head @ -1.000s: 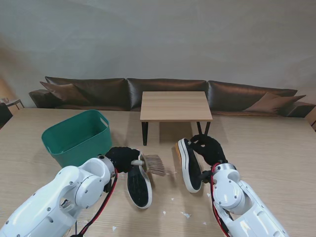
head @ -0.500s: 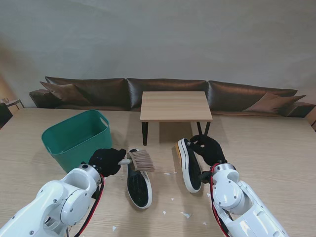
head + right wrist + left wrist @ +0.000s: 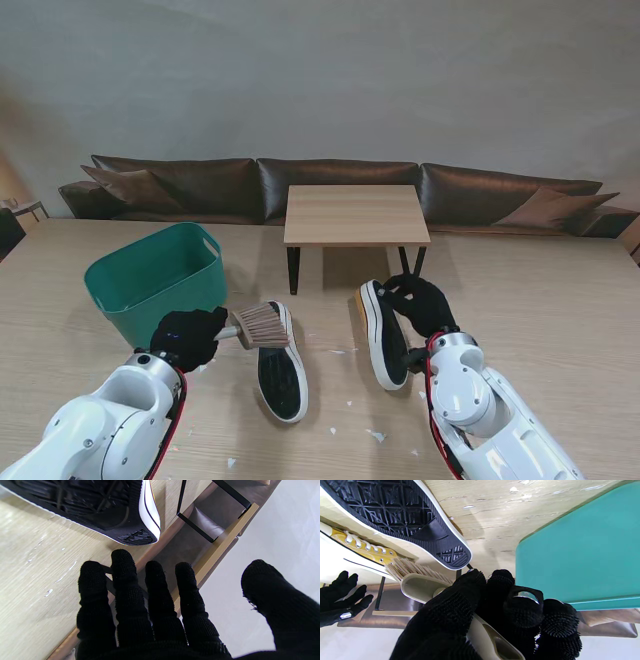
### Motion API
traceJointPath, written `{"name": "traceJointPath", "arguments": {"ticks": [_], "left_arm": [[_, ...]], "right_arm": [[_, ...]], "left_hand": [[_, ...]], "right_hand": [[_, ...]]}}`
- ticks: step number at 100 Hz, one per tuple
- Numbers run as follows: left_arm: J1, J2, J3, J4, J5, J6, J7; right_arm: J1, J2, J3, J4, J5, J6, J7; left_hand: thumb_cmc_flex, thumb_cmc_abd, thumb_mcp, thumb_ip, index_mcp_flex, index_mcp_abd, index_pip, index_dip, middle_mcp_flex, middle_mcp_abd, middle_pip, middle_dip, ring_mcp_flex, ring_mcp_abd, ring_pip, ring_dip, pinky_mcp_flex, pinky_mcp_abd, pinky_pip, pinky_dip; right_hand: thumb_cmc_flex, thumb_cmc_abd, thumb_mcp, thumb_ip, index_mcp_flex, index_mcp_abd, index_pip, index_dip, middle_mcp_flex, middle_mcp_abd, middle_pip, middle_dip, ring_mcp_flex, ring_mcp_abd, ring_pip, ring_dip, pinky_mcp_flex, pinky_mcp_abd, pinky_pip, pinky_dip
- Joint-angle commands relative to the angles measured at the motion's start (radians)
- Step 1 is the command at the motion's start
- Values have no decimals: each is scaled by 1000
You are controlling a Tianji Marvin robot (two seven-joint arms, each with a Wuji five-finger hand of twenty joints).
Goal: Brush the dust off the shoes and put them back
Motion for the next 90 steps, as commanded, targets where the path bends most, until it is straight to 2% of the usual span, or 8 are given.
{"name": "traceJointPath", "arguments": {"ticks": [1,41,67,90], "left_arm": [[16,-4,-15,-15,8,1,-12],[71,-15,-146,-49,-15,-49,49],[69,-23,-233,-30,-55,-87,120],[38,-27,-306,22,-75,-119,168]], "right_arm": [[-9,-1,-2,-9,-2,1,17],[-7,-2,-9,-2,-1,0,15],[-5,-3,-12,4,-1,-3,14],[-4,-2,-14,8,1,-4,19]], "left_hand": [[76,45,66,52,31,-70,76,18,22,25,19,-6,41,57,14,-5,-11,-69,10,-39],[79,47,65,54,33,-69,76,20,22,27,18,-7,41,58,13,-4,-11,-69,9,-37],[82,46,67,54,35,-65,71,21,23,31,18,-7,38,67,13,-1,-16,-59,6,-33],[83,43,70,53,36,-61,69,21,22,35,18,-1,38,74,11,-1,-18,-53,3,-28]], "right_hand": [[2,21,18,21,4,7,12,-8,18,17,3,-4,25,7,12,6,-195,23,32,-10],[4,23,18,21,2,7,11,-8,16,17,2,-4,24,8,13,6,-196,23,32,-11],[2,22,17,21,3,7,11,-8,18,18,3,-4,24,9,13,6,-196,23,32,-11],[2,22,19,21,3,6,12,-8,17,18,3,-4,24,9,13,6,-196,22,32,-11]]}}
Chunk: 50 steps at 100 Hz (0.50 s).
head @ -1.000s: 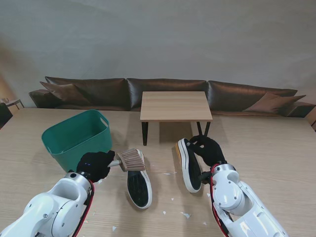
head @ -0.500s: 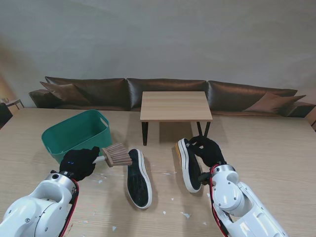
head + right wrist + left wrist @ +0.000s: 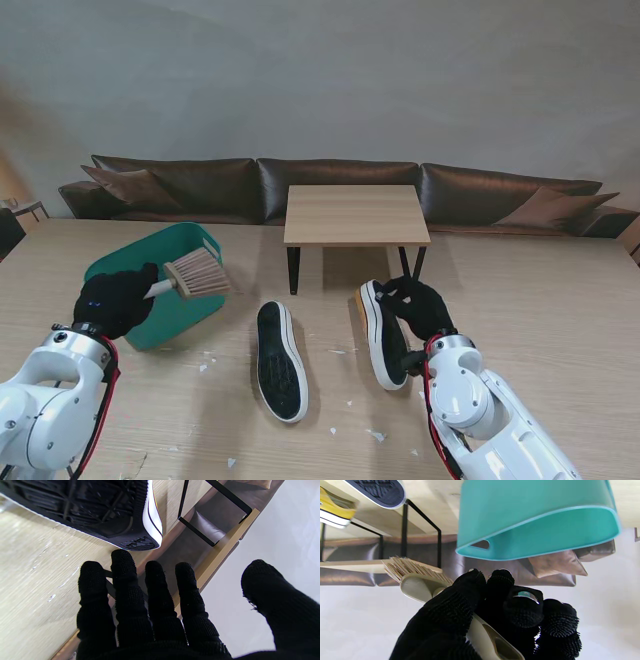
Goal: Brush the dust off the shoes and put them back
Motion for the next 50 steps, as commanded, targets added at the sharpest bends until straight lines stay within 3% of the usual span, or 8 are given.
{"name": "traceJointPath", "arguments": {"ticks": [1,24,50], "left_arm": [[-16,-1,-22,21,-8,2,-3],[-73,-3,-71,124,-32,-20,56],[-144,-1,-75,239,-40,-17,101]], "right_arm": [[-3,-3,-5,1,0,-3,17],[-2,-2,-8,3,3,0,20],[-2,-2,-13,7,8,2,25]], "left_hand": [[83,43,71,53,36,-59,69,20,23,36,18,0,38,74,13,-1,-18,-53,3,-28],[83,38,80,48,39,-51,66,20,22,45,15,12,35,91,11,1,-21,-39,-2,-23],[82,36,91,41,39,-45,61,20,21,51,4,28,28,106,0,1,-32,-24,-16,-16]], "right_hand": [[2,23,19,21,2,6,12,-8,17,17,3,-4,24,9,13,6,-196,22,32,-11],[1,23,19,21,2,6,12,-8,17,16,4,-4,23,9,13,6,-196,22,32,-11],[2,22,19,20,2,7,13,-8,17,17,4,-4,24,10,14,6,-196,22,32,-11]]}}
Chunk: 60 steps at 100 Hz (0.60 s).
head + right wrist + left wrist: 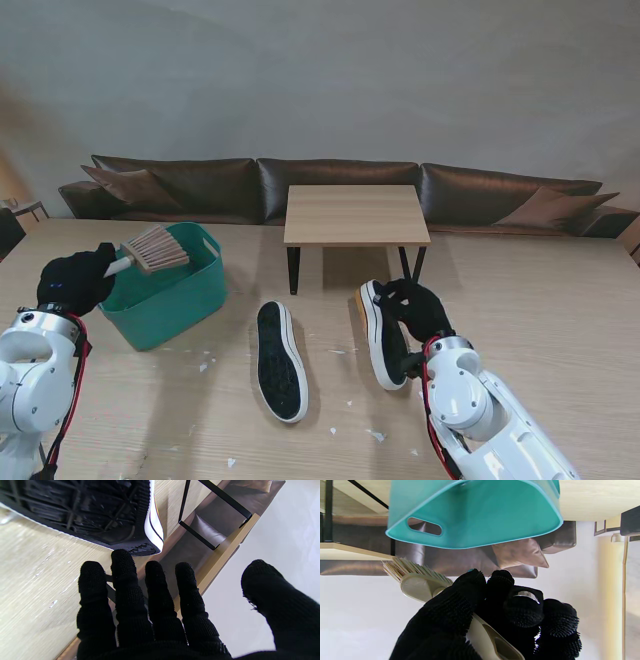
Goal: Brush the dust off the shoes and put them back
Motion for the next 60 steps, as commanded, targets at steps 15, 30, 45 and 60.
{"name": "traceJointPath", "arguments": {"ticks": [15,30,45,60], "left_arm": [[-53,4,10,79,4,27,-11],[-100,7,38,151,1,48,3],[-137,7,67,207,-12,73,18],[-151,8,88,221,-16,96,1]], "right_arm": [[-3,-3,-7,2,4,-1,19],[-2,-3,-7,5,7,-2,18],[-3,-2,-6,4,10,-4,23],[-4,-2,-5,4,13,-6,26]], "left_hand": [[85,37,91,37,38,-43,59,19,17,57,-10,21,17,120,-23,-6,-42,-16,-33,-16],[88,42,83,32,34,-46,58,15,10,57,-47,12,-7,142,-96,-29,-66,-8,-66,-26],[96,50,51,32,30,-59,52,-11,-1,61,-155,-88,-72,175,-281,-90,-117,11,-152,-65],[89,46,1,49,25,-65,9,-70,-33,60,-284,-262,-177,174,-508,-182,-208,12,-295,-140]], "right_hand": [[2,23,19,20,1,7,12,-8,18,17,5,-4,24,7,14,6,-196,21,32,-11],[3,24,19,20,1,8,12,-9,17,17,5,-4,23,9,14,5,-197,21,32,-12],[3,23,20,20,1,9,13,-9,17,17,5,-4,24,9,14,5,-195,22,34,-12],[3,24,21,20,2,8,14,-9,18,18,6,-4,24,10,14,5,-197,21,33,-13]]}}
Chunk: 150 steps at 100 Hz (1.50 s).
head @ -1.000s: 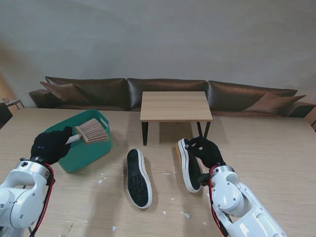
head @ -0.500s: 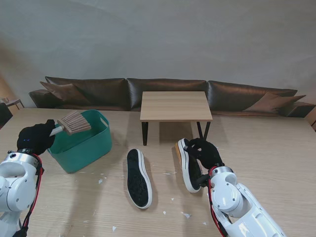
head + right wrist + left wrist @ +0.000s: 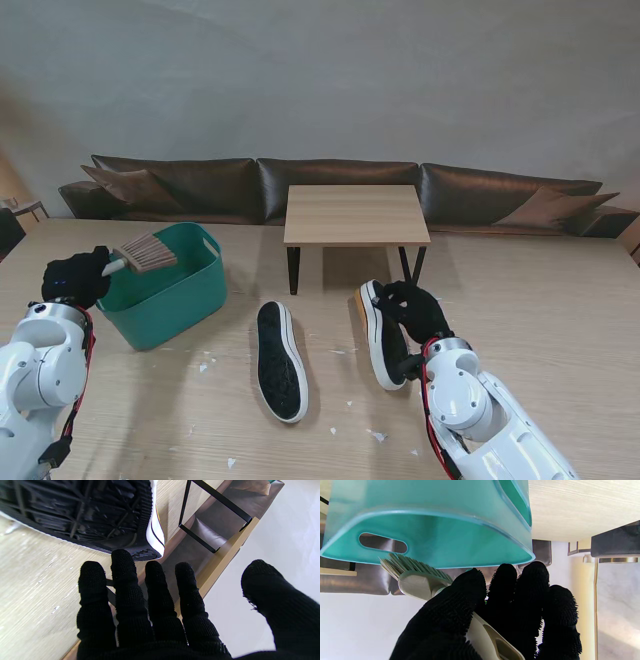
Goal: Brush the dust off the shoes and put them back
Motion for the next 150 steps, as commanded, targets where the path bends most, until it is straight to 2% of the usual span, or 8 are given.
{"name": "traceJointPath", "arguments": {"ticks": [1,25,39,50,58,64,72,150], "left_arm": [[-2,-1,6,-7,1,10,-34],[-7,2,29,-13,11,33,-67],[-1,3,32,-22,22,42,-75],[6,4,33,-28,35,45,-81],[10,5,31,-30,37,42,-83],[13,4,31,-32,36,40,-82],[18,5,28,-34,40,31,-78],[82,7,-26,-191,53,-87,-141]], "right_arm": [[-5,-2,-2,-2,2,-4,14],[-1,-4,-5,5,4,-6,10],[-1,-3,-5,5,6,-8,12],[-1,-3,-6,7,6,-9,13],[0,-3,-7,8,6,-10,14],[1,-3,-9,10,6,-11,15],[2,-3,-11,12,6,-11,15],[11,-5,-25,30,8,-20,12]], "left_hand": [[84,43,26,50,18,-51,6,-22,-13,40,-43,-56,-48,84,-75,-38,-59,-20,-59,-40],[-6,-1,62,49,19,-56,-162,-116,-104,43,-132,-224,-168,68,-281,-146,-140,-27,-186,-112],[-72,-35,102,45,25,-62,-293,-165,-188,49,-142,-470,-268,69,-393,-224,-191,-38,-280,-165],[-123,-43,135,46,37,-66,-447,-232,-260,61,-169,-543,-355,71,-468,-274,-236,-52,-363,-199],[-212,-12,209,58,63,-62,-622,-307,-312,70,-194,-583,-408,70,-512,-308,-260,-61,-417,-218],[-271,21,250,95,74,-56,-741,-385,-345,73,-209,-609,-444,69,-538,-328,-278,-69,-451,-227],[-310,18,250,97,71,-57,-826,-449,-383,76,-227,-638,-485,65,-572,-352,-293,-76,-496,-240],[-390,52,159,95,98,-96,-906,-498,-419,44,-241,-684,-540,81,-629,-374,-333,-58,-598,-225]], "right_hand": [[3,24,20,20,0,6,13,-9,17,17,6,-4,24,9,14,5,-197,21,33,-13],[4,23,22,20,1,6,14,-9,18,18,6,-4,24,9,14,5,-197,21,33,-13],[4,23,22,20,0,6,14,-9,18,18,6,-4,24,11,15,5,-197,21,34,-13],[4,23,22,20,0,7,14,-9,17,17,6,-4,24,10,15,5,-197,21,34,-14],[4,23,22,20,0,6,14,-10,17,17,6,-4,24,10,15,5,-197,20,34,-14],[4,23,22,20,-1,6,14,-10,18,16,7,-4,24,7,15,5,-197,20,34,-14],[4,24,22,20,0,6,14,-10,20,19,7,-4,25,11,15,5,-197,21,34,-14],[4,23,23,20,2,8,16,-11,22,18,7,-4,25,10,15,5,-196,20,36,-14]]}}
